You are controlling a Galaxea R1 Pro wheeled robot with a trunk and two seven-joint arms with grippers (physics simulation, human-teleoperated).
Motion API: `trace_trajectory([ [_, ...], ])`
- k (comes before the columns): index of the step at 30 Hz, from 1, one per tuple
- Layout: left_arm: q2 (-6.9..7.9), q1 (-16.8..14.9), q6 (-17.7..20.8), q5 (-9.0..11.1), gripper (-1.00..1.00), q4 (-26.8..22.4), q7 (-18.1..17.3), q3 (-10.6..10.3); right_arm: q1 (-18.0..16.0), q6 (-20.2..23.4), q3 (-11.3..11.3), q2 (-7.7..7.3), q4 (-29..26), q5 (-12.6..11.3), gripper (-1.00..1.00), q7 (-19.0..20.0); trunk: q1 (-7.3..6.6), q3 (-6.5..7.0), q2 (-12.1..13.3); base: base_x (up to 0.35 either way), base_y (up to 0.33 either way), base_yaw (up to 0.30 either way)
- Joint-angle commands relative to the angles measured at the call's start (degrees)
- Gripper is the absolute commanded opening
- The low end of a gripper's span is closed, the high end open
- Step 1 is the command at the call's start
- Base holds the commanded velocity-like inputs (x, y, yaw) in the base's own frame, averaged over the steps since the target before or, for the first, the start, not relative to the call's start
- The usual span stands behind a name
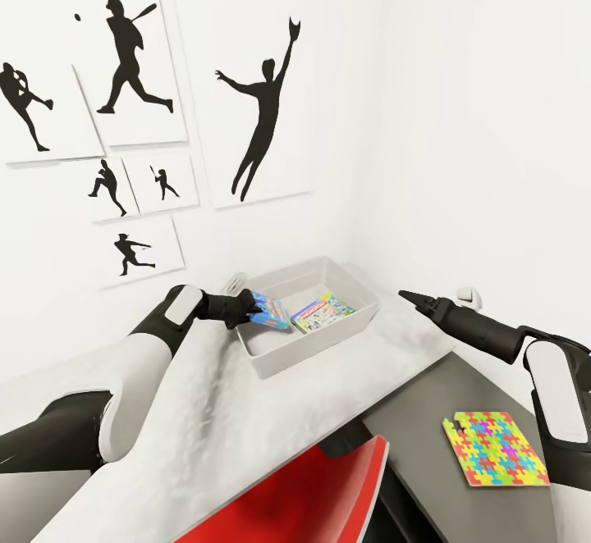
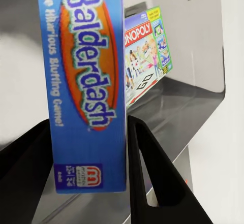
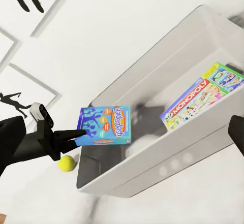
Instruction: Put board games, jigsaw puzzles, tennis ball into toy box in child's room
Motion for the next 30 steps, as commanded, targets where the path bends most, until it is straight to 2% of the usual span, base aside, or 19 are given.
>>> trace_trajectory([
  [1,-0.05,-0.05,0.32,-0.34,-1.0,-0.02,-0.15,0.48,-0.06,0.24,-0.08,0.0,0.0,0.55,1.0,0.6,0.01,-0.07,-0.05,0.0,0.0,0.0],
  [17,0.0,-0.05,0.32,-0.36,-1.0,-0.02,-0.15,0.48,-0.06,0.24,-0.08,0.01,0.01,0.55,1.0,0.6,0.01,-0.07,-0.05,0.0,0.0,0.0],
  [19,-0.26,-0.11,0.98,-0.45,-1.0,-0.67,-0.24,0.55,0.03,0.29,-0.64,0.43,-0.05,0.54,1.0,0.68,0.01,-0.07,-0.05,0.0,0.0,0.0],
  [30,0.0,-0.22,2.29,-0.37,-1.0,-1.99,-0.24,0.19,0.02,0.29,-0.95,0.54,-0.04,0.46,1.0,0.68,0.01,-0.07,-0.05,0.0,0.0,0.0],
])
